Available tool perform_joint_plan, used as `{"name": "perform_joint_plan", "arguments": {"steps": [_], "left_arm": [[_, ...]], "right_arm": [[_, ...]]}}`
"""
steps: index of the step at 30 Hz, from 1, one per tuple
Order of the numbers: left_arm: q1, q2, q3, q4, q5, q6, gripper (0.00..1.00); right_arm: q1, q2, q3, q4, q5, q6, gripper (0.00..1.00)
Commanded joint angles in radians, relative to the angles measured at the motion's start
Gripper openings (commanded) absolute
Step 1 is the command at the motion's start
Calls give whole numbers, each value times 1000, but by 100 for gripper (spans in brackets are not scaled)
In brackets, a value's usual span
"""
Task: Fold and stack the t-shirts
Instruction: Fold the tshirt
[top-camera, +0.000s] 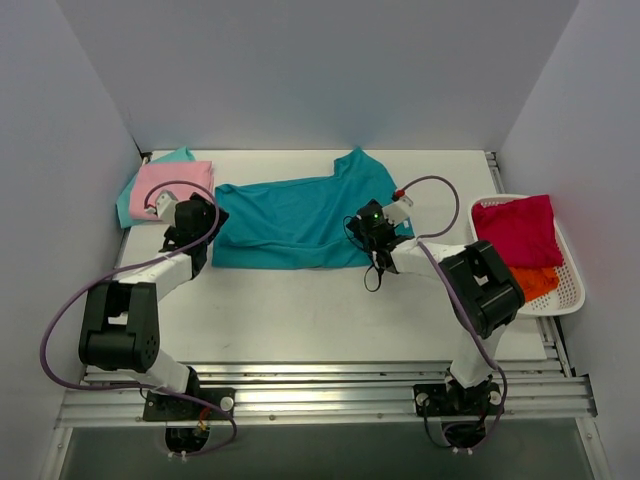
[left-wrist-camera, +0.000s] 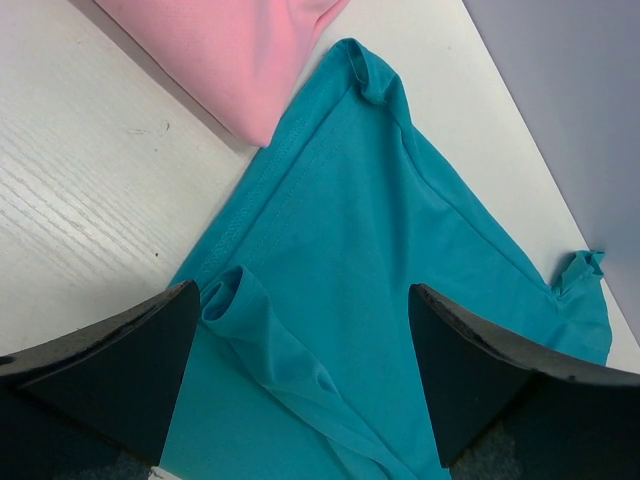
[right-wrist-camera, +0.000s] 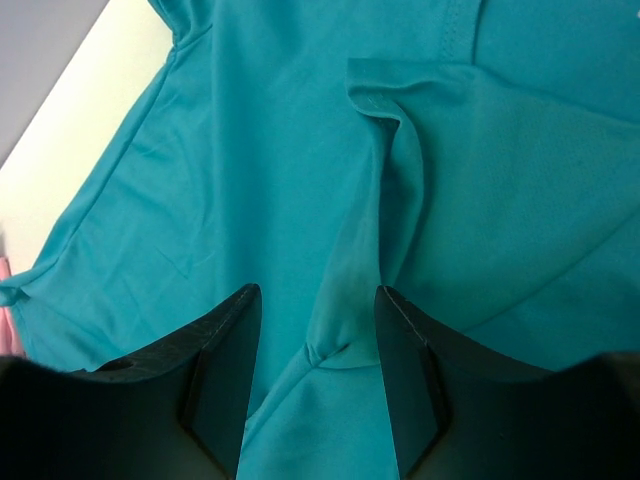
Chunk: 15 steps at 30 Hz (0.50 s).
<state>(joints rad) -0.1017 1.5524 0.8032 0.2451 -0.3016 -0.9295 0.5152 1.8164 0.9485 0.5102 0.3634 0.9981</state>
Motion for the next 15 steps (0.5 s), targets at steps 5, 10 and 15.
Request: {"name": "perform_joint_plan", "arguments": {"steps": [5, 10, 15], "left_arm": [[7, 0, -5, 68, 19, 14, 94], [7, 5, -7, 74, 22, 12, 94], [5, 3, -15, 82, 24, 12, 94]], "right_arm": [[20, -65, -34, -47, 75, 4, 45], [32, -66, -39, -56, 100, 2, 44], [34, -33, -22, -35, 97, -1, 35]]}}
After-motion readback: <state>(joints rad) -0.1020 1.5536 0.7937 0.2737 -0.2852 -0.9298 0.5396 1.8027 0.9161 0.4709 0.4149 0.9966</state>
